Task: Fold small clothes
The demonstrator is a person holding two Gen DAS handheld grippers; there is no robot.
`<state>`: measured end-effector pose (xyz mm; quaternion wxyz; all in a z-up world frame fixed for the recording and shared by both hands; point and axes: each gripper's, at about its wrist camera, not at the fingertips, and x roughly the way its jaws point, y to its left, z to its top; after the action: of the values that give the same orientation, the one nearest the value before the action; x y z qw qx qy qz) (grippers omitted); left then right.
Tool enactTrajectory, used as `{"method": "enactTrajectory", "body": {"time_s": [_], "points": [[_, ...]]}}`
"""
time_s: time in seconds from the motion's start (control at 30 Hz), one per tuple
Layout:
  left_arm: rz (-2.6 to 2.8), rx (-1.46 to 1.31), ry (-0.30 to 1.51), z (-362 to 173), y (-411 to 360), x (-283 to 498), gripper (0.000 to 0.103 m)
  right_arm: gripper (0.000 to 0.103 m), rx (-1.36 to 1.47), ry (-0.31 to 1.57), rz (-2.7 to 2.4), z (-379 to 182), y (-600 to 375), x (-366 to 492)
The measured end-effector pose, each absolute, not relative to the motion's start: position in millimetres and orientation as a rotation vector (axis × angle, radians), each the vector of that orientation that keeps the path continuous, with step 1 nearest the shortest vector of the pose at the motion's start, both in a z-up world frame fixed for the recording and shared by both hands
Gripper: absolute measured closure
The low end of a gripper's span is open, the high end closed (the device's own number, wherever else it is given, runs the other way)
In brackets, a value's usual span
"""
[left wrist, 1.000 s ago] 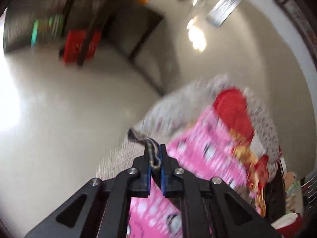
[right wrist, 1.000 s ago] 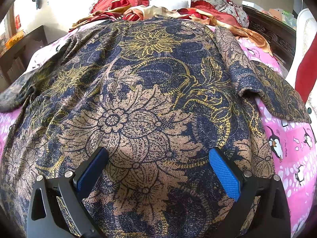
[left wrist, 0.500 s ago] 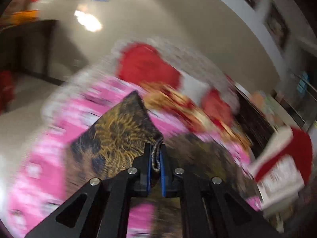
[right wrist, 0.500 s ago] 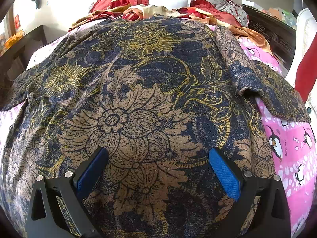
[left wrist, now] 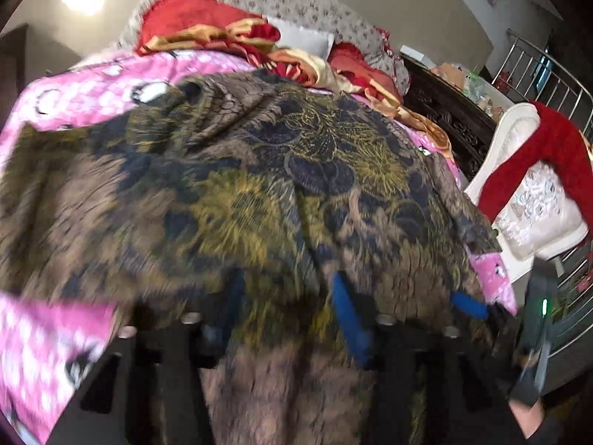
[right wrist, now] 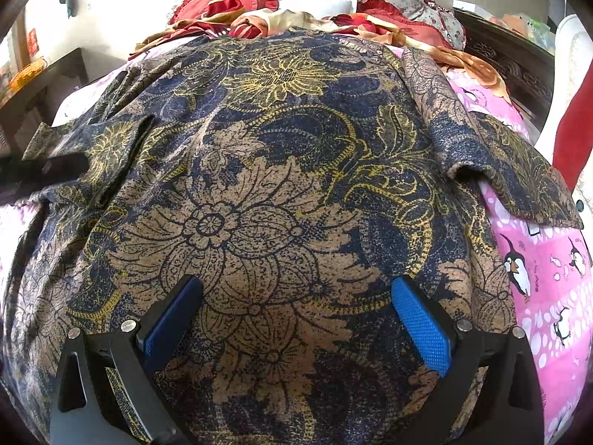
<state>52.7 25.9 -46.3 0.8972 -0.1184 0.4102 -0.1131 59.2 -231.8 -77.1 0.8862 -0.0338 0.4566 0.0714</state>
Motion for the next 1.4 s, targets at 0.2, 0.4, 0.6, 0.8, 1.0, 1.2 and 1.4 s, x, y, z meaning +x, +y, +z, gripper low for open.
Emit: {"method": "enactTrajectory", "body": {"time_s": [0.2,0.4,0.6,0.8,1.0,1.2,1.4], "points": [[-0.135,-0.161,0.837,-76.9,24.4,27.8,0.035,0.000,-0.073,0.949,0.147,-77.3,-231.5,59.1],[-0.132,-0.179,0.842,-81.3,26.3,30.3,0.022,0.000,-0.082,0.951,0.142,-77.4,-229.9,59.0],[-0.154,-0.190,0.841,-81.0,28.4,29.2,0.018,0.000,-0.088,0.947,0.138,-76.8,-230.0,58.6],[-0.167,-0.197,0.840,-80.8,28.8,28.3,0.016,0.000,-0.092,0.946,0.136,-76.6,-229.5,57.8],[-0.170,-0.194,0.842,-80.7,27.8,28.6,0.015,0.000,-0.092,0.946,0.136,-76.6,-229.5,58.2],[-0.174,-0.198,0.838,-80.1,28.3,27.0,0.014,0.000,-0.087,0.951,0.137,-77.1,-229.7,57.9],[-0.187,-0.211,0.841,-80.4,29.6,27.4,0.012,0.000,-0.083,0.946,0.138,-77.0,-230.3,58.4]]}}
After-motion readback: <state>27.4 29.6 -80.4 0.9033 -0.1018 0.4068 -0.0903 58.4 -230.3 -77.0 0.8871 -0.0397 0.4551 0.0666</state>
